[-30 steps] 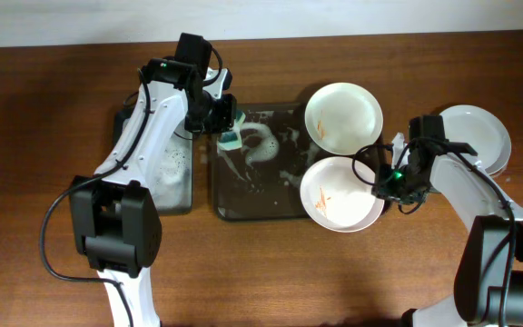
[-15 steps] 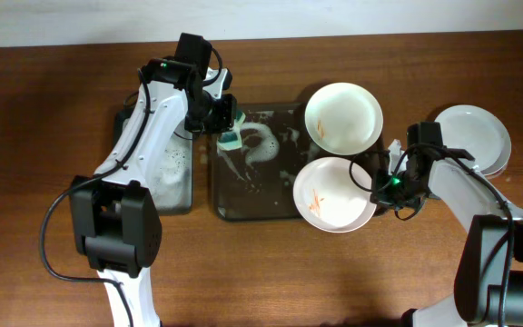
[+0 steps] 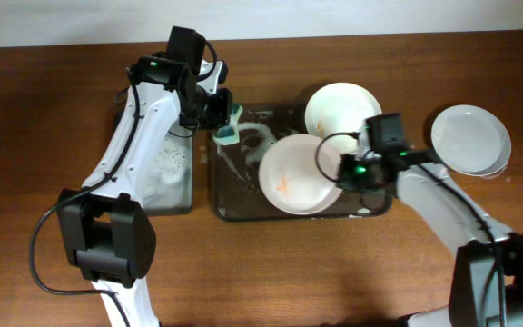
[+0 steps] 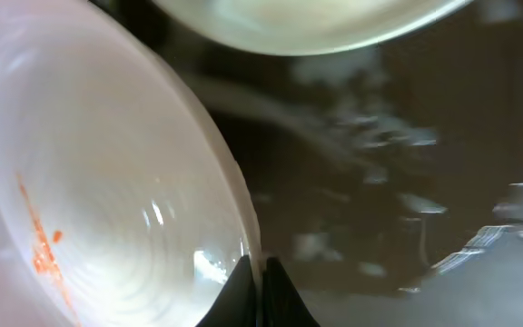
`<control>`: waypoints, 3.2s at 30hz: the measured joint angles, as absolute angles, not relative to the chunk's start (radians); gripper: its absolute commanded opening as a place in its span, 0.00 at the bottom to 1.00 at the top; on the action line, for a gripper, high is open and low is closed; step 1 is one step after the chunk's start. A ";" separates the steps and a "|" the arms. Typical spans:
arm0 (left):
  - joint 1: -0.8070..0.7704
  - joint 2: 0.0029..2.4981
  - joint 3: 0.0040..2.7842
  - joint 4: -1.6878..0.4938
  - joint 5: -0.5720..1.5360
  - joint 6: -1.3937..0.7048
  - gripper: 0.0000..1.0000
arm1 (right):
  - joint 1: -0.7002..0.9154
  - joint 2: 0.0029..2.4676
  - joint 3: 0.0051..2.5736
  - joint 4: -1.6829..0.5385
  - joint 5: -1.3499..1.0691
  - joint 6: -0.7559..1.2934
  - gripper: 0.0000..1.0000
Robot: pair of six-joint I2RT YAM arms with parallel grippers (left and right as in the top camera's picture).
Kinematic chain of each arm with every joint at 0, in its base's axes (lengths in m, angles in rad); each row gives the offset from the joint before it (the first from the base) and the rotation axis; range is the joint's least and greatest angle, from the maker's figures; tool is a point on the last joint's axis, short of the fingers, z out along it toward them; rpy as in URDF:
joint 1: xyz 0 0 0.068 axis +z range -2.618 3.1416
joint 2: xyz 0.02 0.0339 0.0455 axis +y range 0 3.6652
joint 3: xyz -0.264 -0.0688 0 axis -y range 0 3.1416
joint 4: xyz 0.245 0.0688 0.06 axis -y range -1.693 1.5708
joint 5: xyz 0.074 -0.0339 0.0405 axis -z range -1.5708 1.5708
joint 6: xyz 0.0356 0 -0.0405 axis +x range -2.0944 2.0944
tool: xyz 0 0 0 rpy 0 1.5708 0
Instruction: Clean dirty plates on tray and stack at the side
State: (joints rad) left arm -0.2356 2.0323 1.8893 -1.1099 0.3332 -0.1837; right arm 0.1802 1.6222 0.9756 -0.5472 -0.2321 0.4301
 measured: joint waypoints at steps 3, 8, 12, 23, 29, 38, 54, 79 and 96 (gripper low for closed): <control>-0.233 2.032 1.889 -1.124 0.333 -0.184 0.01 | 0.267 1.624 0.976 -0.504 -0.183 0.566 0.04; -0.233 2.032 1.889 -1.147 0.333 -0.184 0.01 | 0.348 1.684 0.976 -0.470 -0.104 0.740 0.04; -0.233 2.032 1.889 -1.152 0.333 -0.184 0.01 | 0.367 1.753 0.976 -0.424 -0.089 0.818 0.04; -0.324 2.066 1.889 -1.121 0.283 -0.150 0.01 | 0.368 1.769 0.976 -0.388 -0.090 0.855 0.04; -0.398 2.191 1.889 -1.120 0.279 -0.099 0.01 | 0.368 1.769 0.976 -0.388 -0.090 0.833 0.04; -0.416 2.327 1.889 -1.129 0.273 -0.070 0.01 | 0.368 1.769 0.976 -0.388 -0.090 0.817 0.04; -0.459 2.340 1.894 -1.023 0.347 -0.051 0.01 | 0.368 1.769 0.976 -0.388 -0.086 0.808 0.04; -0.537 2.339 1.911 -1.099 0.060 -0.075 0.00 | 0.369 1.770 0.976 -0.388 -0.075 0.790 0.04; -0.542 2.315 1.854 -1.079 -0.099 -0.306 0.01 | 0.369 1.771 0.976 -0.389 -0.095 0.785 0.04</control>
